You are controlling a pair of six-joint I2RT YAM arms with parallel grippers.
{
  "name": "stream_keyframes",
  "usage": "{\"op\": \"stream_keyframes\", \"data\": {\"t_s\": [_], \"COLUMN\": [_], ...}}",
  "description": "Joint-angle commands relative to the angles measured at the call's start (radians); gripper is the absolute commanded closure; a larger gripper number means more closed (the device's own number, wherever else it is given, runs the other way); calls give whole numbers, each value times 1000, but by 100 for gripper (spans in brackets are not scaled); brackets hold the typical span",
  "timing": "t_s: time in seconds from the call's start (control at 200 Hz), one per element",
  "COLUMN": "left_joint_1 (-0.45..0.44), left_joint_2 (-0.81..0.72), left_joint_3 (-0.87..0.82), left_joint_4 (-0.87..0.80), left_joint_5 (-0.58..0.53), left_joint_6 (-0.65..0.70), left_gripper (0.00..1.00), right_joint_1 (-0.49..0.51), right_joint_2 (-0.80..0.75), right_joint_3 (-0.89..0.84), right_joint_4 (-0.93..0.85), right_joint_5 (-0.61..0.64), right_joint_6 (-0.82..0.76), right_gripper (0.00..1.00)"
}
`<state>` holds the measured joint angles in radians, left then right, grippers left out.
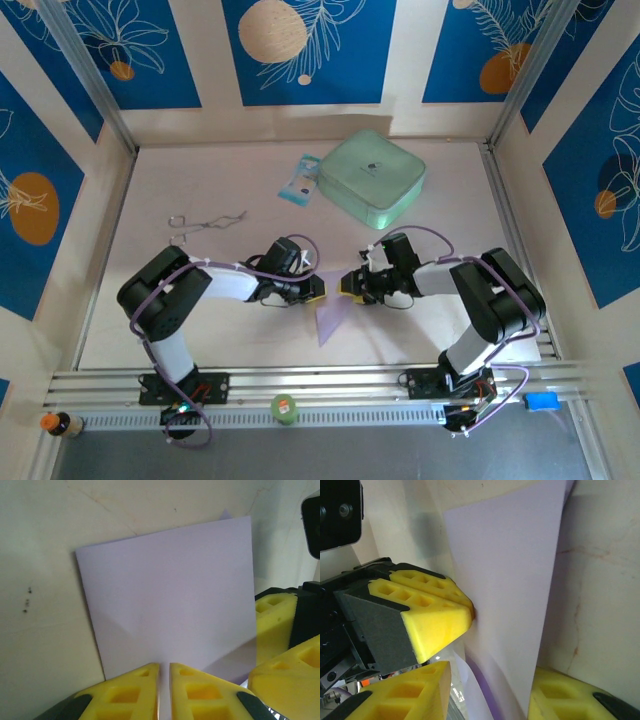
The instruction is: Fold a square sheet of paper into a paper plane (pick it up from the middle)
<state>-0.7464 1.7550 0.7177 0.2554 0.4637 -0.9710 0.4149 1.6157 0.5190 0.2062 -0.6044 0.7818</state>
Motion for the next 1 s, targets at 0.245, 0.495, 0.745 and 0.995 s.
{"op": "stream_keyframes", "data": {"t_s": [0.245,0.495,0.745,0.995], "left_joint_1": [2,1,2,2], "left_joint_2": [-6,-6,-5,3], "left_joint_3": [-22,-17,-12,-1], "left_joint_4": [-59,-68,-74,-71], "left_joint_5": [-25,-25,-26,-16], "left_joint_6": [8,13,15,17], "left_gripper": [85,85,85,85], "right_joint_1": [-14,-24,-35,-42], "right_joint_2": [33,43,36,43], "right_joint_3": [31,41,34,38], "right_joint_4": [7,2,-4,9], "right_joint_5": [-49,-53,-45,-66], "right_joint_6": [-40,-45,-47,-43], "right_gripper": [63,64,66,77]}}
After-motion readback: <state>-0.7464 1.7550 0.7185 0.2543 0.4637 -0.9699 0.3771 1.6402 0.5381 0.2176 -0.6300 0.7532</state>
